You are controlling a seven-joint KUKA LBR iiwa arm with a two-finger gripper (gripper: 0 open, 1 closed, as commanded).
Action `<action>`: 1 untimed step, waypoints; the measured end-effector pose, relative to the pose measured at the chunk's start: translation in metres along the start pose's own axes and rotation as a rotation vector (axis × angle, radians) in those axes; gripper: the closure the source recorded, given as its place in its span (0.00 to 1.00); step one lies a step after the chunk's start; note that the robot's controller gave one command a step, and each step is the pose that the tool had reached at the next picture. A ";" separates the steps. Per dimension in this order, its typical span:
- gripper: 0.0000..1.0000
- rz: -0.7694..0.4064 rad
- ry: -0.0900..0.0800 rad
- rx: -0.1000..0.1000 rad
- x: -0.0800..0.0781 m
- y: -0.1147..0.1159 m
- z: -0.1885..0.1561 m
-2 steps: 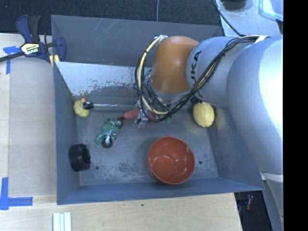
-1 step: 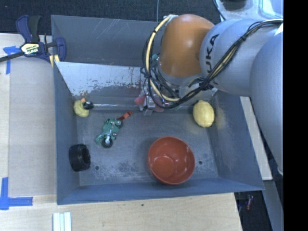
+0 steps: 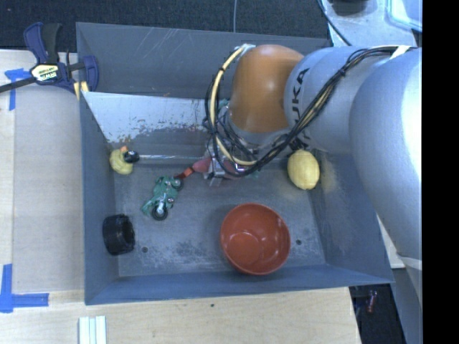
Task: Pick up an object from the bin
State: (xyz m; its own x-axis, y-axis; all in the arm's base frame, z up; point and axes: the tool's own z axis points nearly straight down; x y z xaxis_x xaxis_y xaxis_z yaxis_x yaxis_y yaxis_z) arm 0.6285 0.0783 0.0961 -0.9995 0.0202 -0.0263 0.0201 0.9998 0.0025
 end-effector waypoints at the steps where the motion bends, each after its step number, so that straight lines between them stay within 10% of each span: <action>1: 1.00 0.000 0.002 0.000 0.000 0.000 -0.017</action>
Offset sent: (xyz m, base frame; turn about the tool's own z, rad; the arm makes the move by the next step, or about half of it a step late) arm -0.0008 0.0001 0.0370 0.0001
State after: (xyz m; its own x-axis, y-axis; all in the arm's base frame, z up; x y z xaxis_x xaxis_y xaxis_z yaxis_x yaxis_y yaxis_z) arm 0.6281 0.0782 0.1130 -0.9995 0.0205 -0.0246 0.0204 0.9998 0.0027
